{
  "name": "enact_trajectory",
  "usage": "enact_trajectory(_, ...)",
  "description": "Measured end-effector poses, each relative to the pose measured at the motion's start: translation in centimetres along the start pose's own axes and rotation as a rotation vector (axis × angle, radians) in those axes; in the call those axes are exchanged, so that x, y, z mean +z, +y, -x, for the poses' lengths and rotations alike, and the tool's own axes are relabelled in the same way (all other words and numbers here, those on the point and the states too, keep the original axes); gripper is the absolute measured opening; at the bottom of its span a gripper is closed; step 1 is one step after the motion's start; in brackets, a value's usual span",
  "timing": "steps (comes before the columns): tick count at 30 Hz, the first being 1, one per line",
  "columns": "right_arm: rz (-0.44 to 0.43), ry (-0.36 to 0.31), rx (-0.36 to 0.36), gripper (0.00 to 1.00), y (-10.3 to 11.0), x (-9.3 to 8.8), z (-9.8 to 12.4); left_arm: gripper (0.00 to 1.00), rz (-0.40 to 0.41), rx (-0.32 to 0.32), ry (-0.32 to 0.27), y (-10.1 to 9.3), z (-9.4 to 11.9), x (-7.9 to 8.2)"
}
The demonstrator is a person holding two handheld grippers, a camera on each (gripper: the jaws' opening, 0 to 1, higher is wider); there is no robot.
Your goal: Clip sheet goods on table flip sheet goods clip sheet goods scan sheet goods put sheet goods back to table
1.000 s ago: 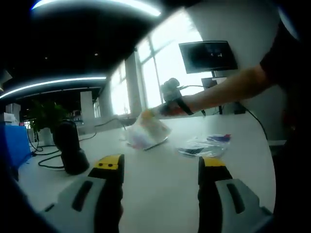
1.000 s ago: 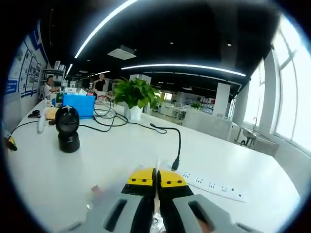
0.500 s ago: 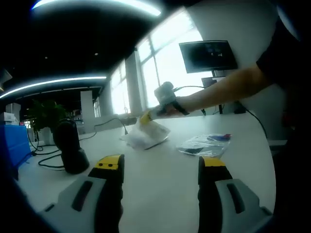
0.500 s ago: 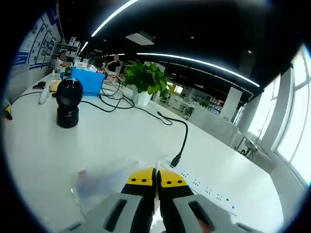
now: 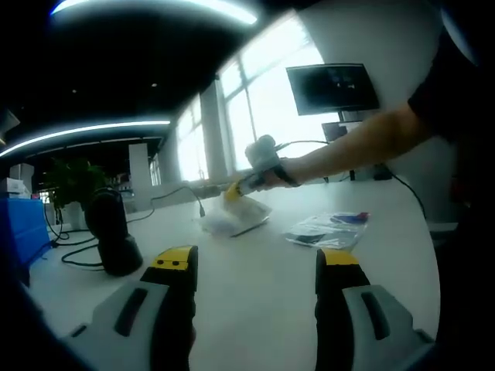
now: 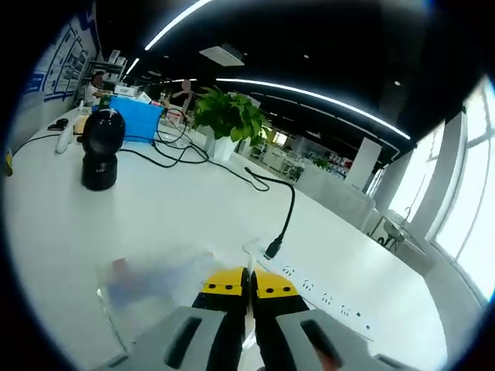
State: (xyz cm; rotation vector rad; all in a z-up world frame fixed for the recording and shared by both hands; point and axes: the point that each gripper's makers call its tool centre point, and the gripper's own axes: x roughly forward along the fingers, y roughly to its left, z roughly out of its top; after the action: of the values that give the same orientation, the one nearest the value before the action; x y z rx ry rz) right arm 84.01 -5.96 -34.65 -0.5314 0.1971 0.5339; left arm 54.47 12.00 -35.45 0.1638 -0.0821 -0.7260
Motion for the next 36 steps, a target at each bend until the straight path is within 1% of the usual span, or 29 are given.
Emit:
enact_trajectory(2, 0.031, 0.006, -0.009, 0.00, -0.1, -0.1, -0.1, 0.54, -0.002, -0.001, 0.001, 0.0, 0.0, 0.0)
enact_trajectory(6, 0.015, 0.003, -0.016, 0.00, -0.4, -0.2, -0.4, 0.54, 0.001, 0.000, 0.001, 0.0, 0.0, 0.0)
enact_trajectory(9, 0.013, 0.012, -0.036, 0.00, -0.7, -0.8, -0.6, 0.54, 0.001, 0.000, 0.003, 0.0, 0.0, -0.1)
enact_trajectory(11, -0.011, 0.011, -0.051, 0.00, -0.9, -1.1, -0.7, 0.54, 0.002, 0.001, 0.004, 0.0, 0.0, -0.1)
enact_trajectory(16, -0.021, 0.018, -0.075, 0.01, -1.3, -1.8, -0.8, 0.54, 0.002, 0.003, 0.005, 0.1, 0.0, -0.1)
enact_trajectory(22, -0.002, 0.019, -0.076, 0.01, -0.9, -2.0, -0.8, 0.54, 0.001, 0.002, 0.006, 0.0, 0.0, -0.1)
enact_trajectory(26, -0.017, 0.026, -0.079, 0.01, -1.0, -2.2, -0.8, 0.54, 0.000, 0.003, 0.006, 0.0, 0.0, -0.1)
enact_trajectory(32, -0.002, 0.026, -0.099, 0.02, -1.0, -2.2, -0.7, 0.54, 0.000, 0.003, 0.005, 0.0, 0.0, -0.1)
enact_trajectory(36, -0.012, 0.034, -0.102, 0.02, -1.1, -2.6, -0.9, 0.54, 0.000, 0.002, 0.005, 0.0, 0.0, -0.1)
